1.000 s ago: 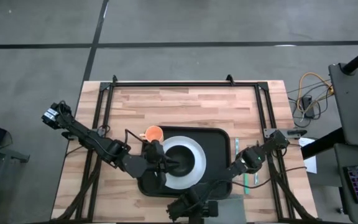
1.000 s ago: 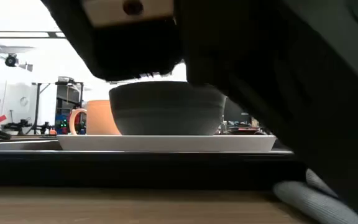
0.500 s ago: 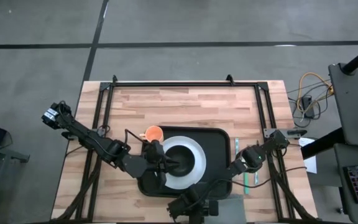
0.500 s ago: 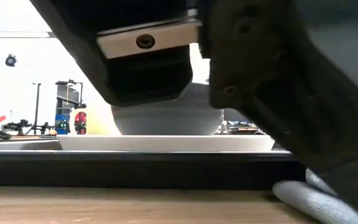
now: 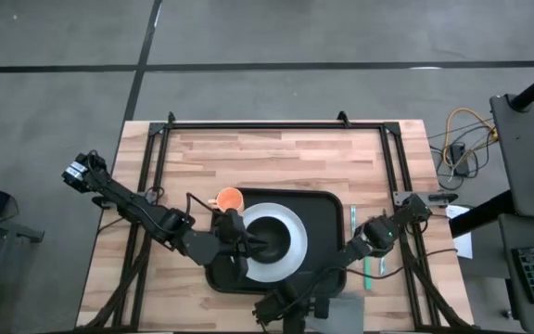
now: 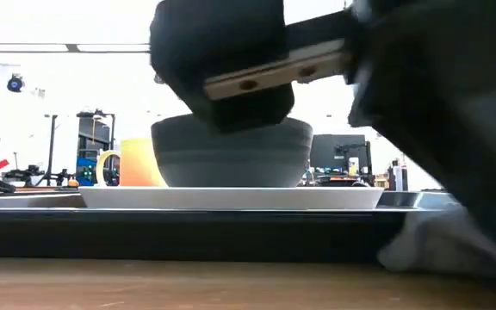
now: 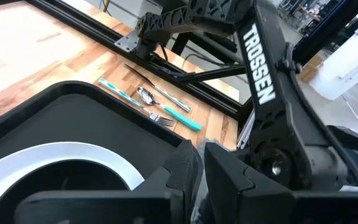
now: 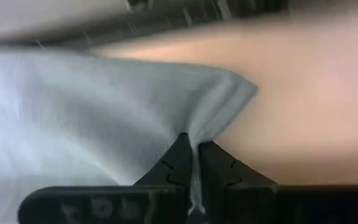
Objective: Set up tray
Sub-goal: Put the gray napkin on the black tray
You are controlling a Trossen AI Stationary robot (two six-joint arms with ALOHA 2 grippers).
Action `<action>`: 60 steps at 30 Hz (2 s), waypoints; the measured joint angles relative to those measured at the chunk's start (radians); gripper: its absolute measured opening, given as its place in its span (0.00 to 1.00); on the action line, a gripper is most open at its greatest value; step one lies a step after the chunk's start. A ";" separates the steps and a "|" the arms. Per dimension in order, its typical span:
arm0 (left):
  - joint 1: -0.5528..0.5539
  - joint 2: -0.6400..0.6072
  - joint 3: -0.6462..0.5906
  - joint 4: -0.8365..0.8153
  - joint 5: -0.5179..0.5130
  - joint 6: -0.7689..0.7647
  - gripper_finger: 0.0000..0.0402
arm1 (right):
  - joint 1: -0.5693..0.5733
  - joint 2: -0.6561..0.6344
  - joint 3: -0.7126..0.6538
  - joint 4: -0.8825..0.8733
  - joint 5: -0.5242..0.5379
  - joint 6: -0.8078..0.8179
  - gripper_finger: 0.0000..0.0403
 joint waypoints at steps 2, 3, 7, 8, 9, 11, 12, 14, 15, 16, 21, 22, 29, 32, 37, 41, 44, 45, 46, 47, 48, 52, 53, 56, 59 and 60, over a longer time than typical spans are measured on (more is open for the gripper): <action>0.000 0.000 0.000 -0.017 0.000 0.000 0.06 | 0.004 -0.026 -0.001 -0.031 0.038 0.069 0.02; 0.000 0.000 0.000 -0.025 0.000 0.000 0.06 | 0.011 -0.045 -0.001 -0.046 0.060 0.103 0.02; 0.000 -0.004 0.000 -0.027 0.000 0.000 0.06 | 0.043 -0.125 -0.001 -0.129 0.098 0.223 0.02; 0.000 -0.006 0.000 -0.027 0.000 0.000 0.06 | 0.052 -0.143 -0.002 -0.150 0.105 0.250 0.02; 0.000 -0.009 0.000 -0.028 0.000 0.000 0.06 | 0.060 -0.160 -0.004 -0.174 0.119 0.278 0.02; 0.000 -0.016 0.000 -0.033 0.003 0.000 0.06 | 0.077 -0.199 -0.007 -0.207 0.144 0.334 0.02; 0.000 -0.017 0.000 -0.037 0.008 0.000 0.06 | 0.087 -0.221 -0.008 -0.217 0.158 0.361 0.02; 0.000 -0.019 0.000 -0.041 0.021 0.000 0.06 | 0.109 -0.269 -0.011 -0.245 0.178 0.415 0.02; 0.000 -0.020 0.000 -0.043 0.032 0.000 0.06 | 0.122 -0.292 -0.012 -0.253 0.188 0.444 0.02; 0.000 -0.020 0.000 -0.046 0.040 0.000 0.06 | 0.135 -0.315 -0.014 -0.257 0.199 0.472 0.02; -0.001 -0.021 0.000 -0.080 0.060 0.000 0.06 | 0.180 -0.418 -0.020 -0.264 0.255 0.609 0.02; -0.002 -0.021 0.000 -0.089 0.062 -0.001 0.06 | 0.186 -0.435 -0.020 -0.267 0.272 0.637 0.02; -0.002 -0.021 0.000 -0.095 0.069 -0.007 0.06 | 0.190 -0.531 -0.044 -0.325 0.371 0.807 0.02; -0.003 -0.021 0.000 -0.094 0.079 -0.008 0.06 | 0.188 -0.558 -0.078 -0.325 0.378 0.853 0.02; -0.012 -0.021 0.000 -0.095 0.082 -0.017 0.06 | 0.189 -0.584 -0.129 -0.334 0.437 1.009 0.02; -0.015 -0.021 0.000 -0.096 0.088 -0.019 0.06 | 0.182 -0.585 -0.177 -0.326 0.445 1.073 0.02; -0.015 -0.021 -0.001 -0.096 0.088 -0.020 0.06 | 0.167 -0.584 -0.222 -0.263 0.444 1.088 0.02; -0.015 -0.021 -0.001 -0.096 0.088 -0.020 0.06 | 0.162 -0.589 -0.234 -0.237 0.446 1.088 0.02; -0.015 -0.021 -0.001 -0.096 0.089 -0.020 0.06 | 0.157 -0.591 -0.247 -0.218 0.455 1.089 0.02; -0.015 -0.021 -0.001 -0.096 0.089 -0.019 0.06 | 0.151 -0.594 -0.257 -0.205 0.477 1.091 0.02; -0.015 -0.021 -0.002 -0.096 0.091 -0.020 0.06 | 0.147 -0.599 -0.268 -0.200 0.509 1.092 0.02; -0.015 -0.021 -0.002 -0.096 0.106 -0.021 0.06 | 0.125 -0.641 -0.327 -0.198 0.603 1.097 0.02; -0.015 -0.021 -0.002 -0.096 0.106 -0.021 0.06 | 0.118 -0.656 -0.347 -0.196 0.617 1.106 0.02; -0.015 -0.022 -0.002 -0.123 0.105 0.004 0.06 | 0.089 -0.691 -0.421 -0.158 0.650 1.137 0.02; -0.016 -0.030 -0.003 -0.175 0.056 0.057 0.06 | 0.053 -0.724 -0.510 -0.085 0.658 1.136 0.02; -0.016 -0.034 -0.003 -0.187 0.019 0.076 0.06 | 0.039 -0.734 -0.539 -0.062 0.664 1.136 0.02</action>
